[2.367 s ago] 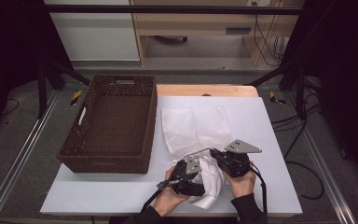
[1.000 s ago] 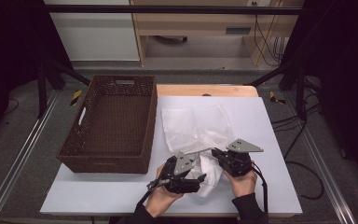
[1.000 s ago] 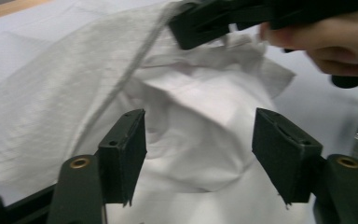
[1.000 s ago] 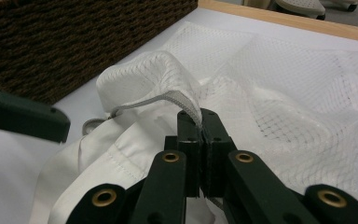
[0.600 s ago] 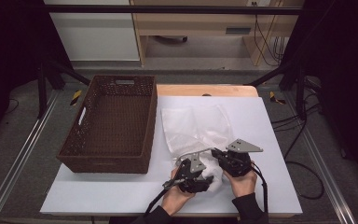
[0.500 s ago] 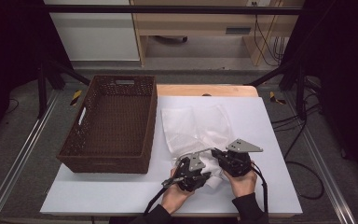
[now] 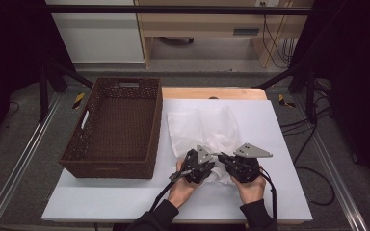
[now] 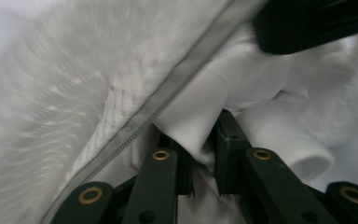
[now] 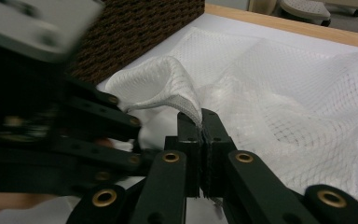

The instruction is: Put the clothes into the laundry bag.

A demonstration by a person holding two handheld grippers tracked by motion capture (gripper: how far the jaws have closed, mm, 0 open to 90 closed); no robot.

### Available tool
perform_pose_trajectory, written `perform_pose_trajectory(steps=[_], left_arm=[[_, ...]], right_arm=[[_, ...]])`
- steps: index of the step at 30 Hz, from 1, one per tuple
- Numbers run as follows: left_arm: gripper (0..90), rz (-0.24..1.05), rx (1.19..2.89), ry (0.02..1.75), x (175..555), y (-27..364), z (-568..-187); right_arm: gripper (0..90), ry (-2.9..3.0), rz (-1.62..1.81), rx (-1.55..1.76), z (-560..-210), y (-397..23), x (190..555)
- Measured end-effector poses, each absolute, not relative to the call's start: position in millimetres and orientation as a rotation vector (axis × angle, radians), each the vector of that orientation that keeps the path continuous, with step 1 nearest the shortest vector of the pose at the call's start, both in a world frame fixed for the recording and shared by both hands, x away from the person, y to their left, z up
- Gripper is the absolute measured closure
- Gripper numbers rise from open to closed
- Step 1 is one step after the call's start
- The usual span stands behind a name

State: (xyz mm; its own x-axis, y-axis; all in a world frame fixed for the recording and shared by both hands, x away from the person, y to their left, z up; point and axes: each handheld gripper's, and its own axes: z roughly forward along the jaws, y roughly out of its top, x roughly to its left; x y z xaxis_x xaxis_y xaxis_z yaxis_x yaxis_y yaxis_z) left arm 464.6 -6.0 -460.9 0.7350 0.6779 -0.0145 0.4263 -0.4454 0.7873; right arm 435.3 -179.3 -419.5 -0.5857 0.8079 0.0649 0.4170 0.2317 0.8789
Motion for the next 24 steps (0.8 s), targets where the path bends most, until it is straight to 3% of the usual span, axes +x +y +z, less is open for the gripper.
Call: perform_pose_trajectory(steps=[5,7,14,20,24], left_arm=[[74.3,0.392,2.085,0.826,473.4,-6.5,-469.2],[69.1,0.409,2.086,0.822,470.6,-5.2,-467.5],[32.7,0.435,2.091,0.784,448.3,7.9,-453.1],[26.0,0.420,2.124,0.812,425.2,38.5,-451.1],[27.8,0.397,2.115,0.858,428.3,48.9,-469.7]], right_arm=[[88.3,2.106,1.299,1.135,-420.5,-179.9,435.7],[88.2,2.109,1.297,1.140,-421.9,-180.5,436.4],[88.2,2.099,1.295,1.145,-422.5,-182.4,437.0],[88.2,2.099,1.294,1.146,-422.4,-183.5,436.9],[88.2,2.105,1.289,1.153,-423.4,-181.8,437.1]])
